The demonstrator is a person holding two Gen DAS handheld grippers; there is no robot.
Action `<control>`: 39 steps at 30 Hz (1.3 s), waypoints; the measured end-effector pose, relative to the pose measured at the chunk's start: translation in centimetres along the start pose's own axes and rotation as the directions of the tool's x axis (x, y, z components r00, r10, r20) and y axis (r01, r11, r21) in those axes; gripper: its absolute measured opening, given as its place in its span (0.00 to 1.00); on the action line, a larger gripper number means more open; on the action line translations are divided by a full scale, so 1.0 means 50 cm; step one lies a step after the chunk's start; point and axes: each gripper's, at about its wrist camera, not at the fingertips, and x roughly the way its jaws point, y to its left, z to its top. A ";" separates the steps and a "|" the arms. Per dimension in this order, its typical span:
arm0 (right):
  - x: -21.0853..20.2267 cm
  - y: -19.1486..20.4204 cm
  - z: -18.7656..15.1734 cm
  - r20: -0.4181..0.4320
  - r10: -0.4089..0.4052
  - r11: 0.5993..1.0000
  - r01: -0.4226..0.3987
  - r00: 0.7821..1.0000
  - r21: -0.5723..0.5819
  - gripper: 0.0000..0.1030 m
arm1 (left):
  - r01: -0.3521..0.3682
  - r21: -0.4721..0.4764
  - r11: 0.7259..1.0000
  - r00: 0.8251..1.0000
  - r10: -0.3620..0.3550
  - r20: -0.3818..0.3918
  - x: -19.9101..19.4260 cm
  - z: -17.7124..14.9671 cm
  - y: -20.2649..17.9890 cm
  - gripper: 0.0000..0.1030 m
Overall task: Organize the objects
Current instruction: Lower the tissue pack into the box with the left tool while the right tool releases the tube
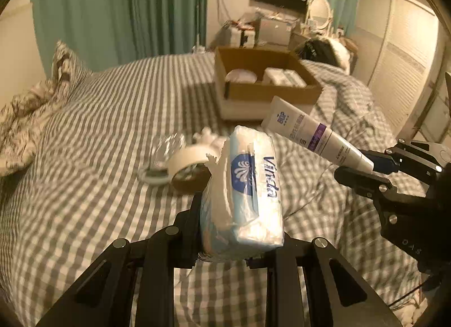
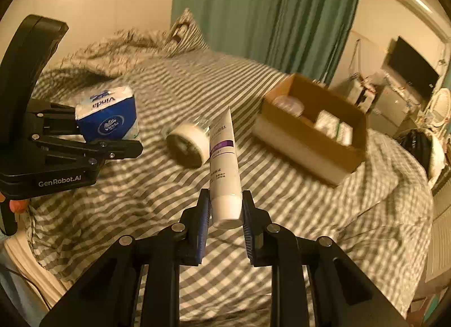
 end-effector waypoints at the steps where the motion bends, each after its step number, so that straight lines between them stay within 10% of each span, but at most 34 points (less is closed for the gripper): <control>1: -0.015 -0.009 0.006 0.017 -0.009 1.000 0.008 1.000 0.006 0.20 | 0.009 0.006 1.000 1.000 -0.009 0.008 -0.008 0.013 -0.005 0.22; 17: -0.089 -0.225 0.163 0.162 -0.130 0.988 0.113 0.978 0.107 0.20 | 0.032 0.085 0.996 0.992 -0.042 0.117 0.007 0.302 -0.075 0.22; 28: 0.066 -0.380 0.275 0.100 -0.119 0.992 0.121 0.988 -0.019 0.20 | 0.012 0.080 0.997 0.998 -0.017 0.056 0.228 0.474 -0.082 0.22; 39: 0.276 -0.451 0.244 0.004 -0.067 0.989 0.067 0.998 -0.131 0.21 | 0.013 0.095 0.995 0.996 -0.005 -0.090 0.460 0.477 -0.096 0.22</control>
